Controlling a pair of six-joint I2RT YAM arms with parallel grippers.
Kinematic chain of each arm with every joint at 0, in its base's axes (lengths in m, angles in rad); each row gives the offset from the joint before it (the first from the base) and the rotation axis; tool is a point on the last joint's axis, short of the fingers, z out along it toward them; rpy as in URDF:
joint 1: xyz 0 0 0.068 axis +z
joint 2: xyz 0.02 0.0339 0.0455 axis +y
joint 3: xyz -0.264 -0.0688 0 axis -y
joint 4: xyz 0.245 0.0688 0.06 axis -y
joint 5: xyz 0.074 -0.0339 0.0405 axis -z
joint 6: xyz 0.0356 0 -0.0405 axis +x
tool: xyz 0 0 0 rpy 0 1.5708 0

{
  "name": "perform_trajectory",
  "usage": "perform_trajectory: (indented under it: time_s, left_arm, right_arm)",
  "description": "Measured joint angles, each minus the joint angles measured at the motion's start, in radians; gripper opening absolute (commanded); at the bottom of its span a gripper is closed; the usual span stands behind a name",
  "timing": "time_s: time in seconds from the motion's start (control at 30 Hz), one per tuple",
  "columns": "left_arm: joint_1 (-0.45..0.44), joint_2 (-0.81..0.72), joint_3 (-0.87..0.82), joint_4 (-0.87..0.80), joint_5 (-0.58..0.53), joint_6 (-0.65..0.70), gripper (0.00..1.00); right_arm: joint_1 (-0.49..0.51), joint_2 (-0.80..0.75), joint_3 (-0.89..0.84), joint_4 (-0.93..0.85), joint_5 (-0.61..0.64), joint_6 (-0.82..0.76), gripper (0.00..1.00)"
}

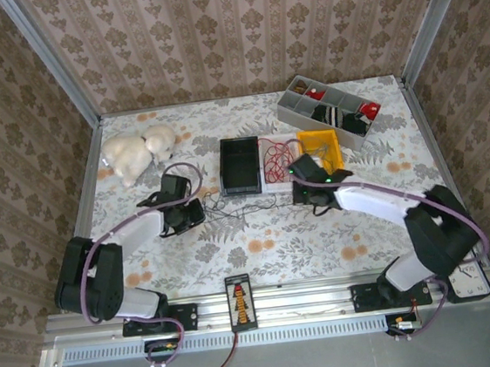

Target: Untangle the cables

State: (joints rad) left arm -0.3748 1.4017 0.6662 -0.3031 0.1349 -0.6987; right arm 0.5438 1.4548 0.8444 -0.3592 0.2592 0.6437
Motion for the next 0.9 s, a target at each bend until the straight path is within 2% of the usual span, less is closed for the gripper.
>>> perform_trajectory:
  time_s: [0.1,0.27,0.33,0.47,0.67,0.9]
  left_arm:
    - [0.004,-0.028,-0.006,0.007,0.015,-0.030,0.00]
    - [0.092,-0.079,-0.057,-0.027,-0.086,-0.076,0.00]
    - [0.111,-0.085,-0.072,-0.045,-0.099,-0.084,0.00]
    - [0.128,-0.087,-0.077,-0.048,-0.095,-0.081,0.00]
    - [0.128,-0.095,-0.077,-0.017,-0.039,-0.050,0.00]
    - [0.154,-0.254,-0.027,-0.240,-0.323,-0.072,0.00]
  right_arm:
    - [-0.079,-0.100,-0.070,-0.019,0.004,0.078,0.00]
    - [-0.253,-0.217,-0.135,-0.102,0.089,0.146,0.00]
    - [-0.290,-0.231,-0.140,-0.121,0.103,0.157,0.00]
    - [-0.326,-0.237,-0.142,-0.126,0.104,0.164,0.00]
    - [-0.328,-0.231,-0.142,-0.138,0.116,0.164,0.00]
    - [-0.416,-0.231,-0.142,-0.193,0.166,0.156,0.00]
